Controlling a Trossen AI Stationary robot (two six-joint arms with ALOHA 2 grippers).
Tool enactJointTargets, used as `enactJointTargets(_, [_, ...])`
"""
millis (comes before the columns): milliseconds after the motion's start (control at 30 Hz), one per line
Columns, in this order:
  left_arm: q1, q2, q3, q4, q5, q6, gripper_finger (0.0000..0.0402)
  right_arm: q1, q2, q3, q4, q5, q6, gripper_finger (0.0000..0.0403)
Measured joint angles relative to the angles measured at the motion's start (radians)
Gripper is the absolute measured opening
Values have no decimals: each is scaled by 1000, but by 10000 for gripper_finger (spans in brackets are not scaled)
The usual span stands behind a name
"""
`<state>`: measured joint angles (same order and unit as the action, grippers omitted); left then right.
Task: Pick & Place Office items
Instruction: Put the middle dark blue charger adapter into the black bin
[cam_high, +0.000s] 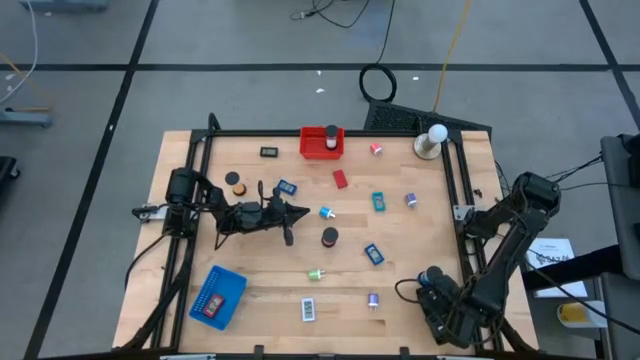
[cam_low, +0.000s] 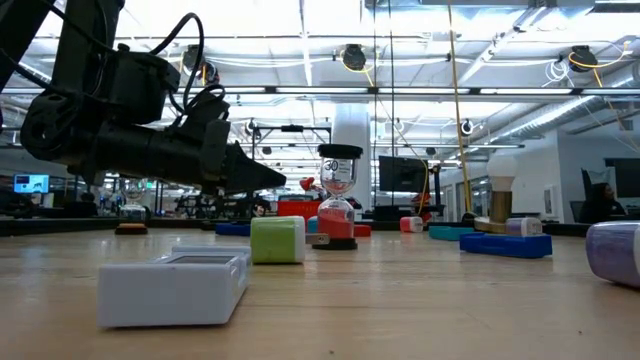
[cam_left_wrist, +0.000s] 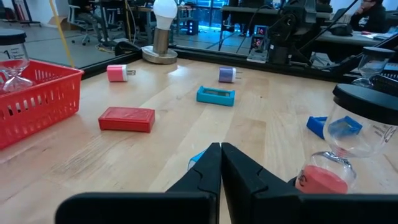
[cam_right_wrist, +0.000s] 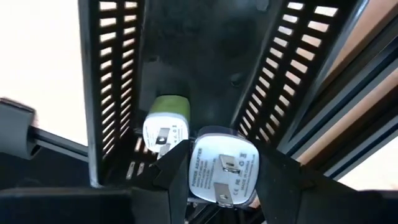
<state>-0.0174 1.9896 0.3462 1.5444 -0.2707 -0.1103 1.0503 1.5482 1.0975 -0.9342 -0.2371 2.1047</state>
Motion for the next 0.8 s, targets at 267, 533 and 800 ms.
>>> enactJointTargets(267, [0, 0, 0, 0, 0, 2, 7, 12, 59, 0, 48, -6, -62, 137])
enactJointTargets(533, [0, 0, 0, 0, 0, -1, 4, 12, 87, 0, 56, -33, -158, 137])
enactJointTargets(800, [0, 0, 0, 1, 1, -1, 15, 12, 89, 0, 58, -27, -364, 149])
